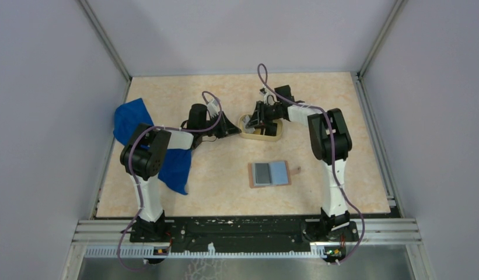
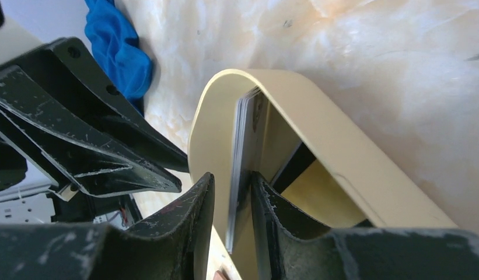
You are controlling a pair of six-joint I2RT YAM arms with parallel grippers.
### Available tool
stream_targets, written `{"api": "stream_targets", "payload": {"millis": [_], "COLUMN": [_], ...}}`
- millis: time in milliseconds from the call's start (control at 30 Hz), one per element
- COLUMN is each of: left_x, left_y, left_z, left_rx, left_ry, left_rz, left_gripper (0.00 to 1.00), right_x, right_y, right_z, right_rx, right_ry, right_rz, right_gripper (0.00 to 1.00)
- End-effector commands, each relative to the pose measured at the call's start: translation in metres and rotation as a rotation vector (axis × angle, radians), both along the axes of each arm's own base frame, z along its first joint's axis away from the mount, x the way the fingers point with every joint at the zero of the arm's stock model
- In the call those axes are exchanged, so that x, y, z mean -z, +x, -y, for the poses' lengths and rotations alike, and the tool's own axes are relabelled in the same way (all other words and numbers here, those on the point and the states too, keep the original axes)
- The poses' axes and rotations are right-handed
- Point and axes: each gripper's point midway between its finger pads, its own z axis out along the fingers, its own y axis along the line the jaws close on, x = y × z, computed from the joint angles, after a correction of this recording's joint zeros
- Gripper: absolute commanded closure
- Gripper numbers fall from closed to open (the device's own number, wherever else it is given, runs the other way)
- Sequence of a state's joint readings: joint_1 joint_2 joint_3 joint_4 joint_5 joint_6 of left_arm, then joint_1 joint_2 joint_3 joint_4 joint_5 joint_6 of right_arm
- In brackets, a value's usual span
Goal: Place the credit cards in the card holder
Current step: Pick up the credit card from the storage box.
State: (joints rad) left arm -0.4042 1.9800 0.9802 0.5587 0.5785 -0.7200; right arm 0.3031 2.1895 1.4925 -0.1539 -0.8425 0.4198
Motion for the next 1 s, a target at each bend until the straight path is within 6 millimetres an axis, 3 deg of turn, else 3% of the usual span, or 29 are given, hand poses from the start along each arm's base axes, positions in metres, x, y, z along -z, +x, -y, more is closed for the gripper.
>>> {"api": "stream_targets", "payload": {"millis": [0, 167, 367, 800, 967], "left_x": [-0.019, -0.020, -0.020, -0.020, -0.020], "left_y": [-0.001, -0.001, -0.002, -0.002, -0.002], "left_z": [0.003, 0.003, 0.002, 0.001, 0.002], "left_rx": [0.018, 0.019, 0.017, 0.017, 0.018], "left_ry": [-0.021, -0.022, -0.025, -0.029, -0.029], "left_rz": [0.065, 0.068, 0.068, 0.068, 0.069], "left_gripper": [0.74, 0.74, 0.74, 0.74, 0.74], "right_x": [-0.005, -0.007, -0.018, -0.036, -0.036], "right_y": [0.002, 0.009, 0.018, 0.018, 0.016], "right_z": [-0.010, -0.003, 0.009, 0.022, 0.021], "right_rx": [-0.037, -0.031, -0.013, -0.012, -0.025], "right_ry": [-0.031, -0.091, -0.130, 0.041, 0.053], "right_rz": [0.069, 0.115, 0.166, 0.114, 0.112], "right_gripper": [0.71, 0.77, 0.76, 0.84, 0.80]}}
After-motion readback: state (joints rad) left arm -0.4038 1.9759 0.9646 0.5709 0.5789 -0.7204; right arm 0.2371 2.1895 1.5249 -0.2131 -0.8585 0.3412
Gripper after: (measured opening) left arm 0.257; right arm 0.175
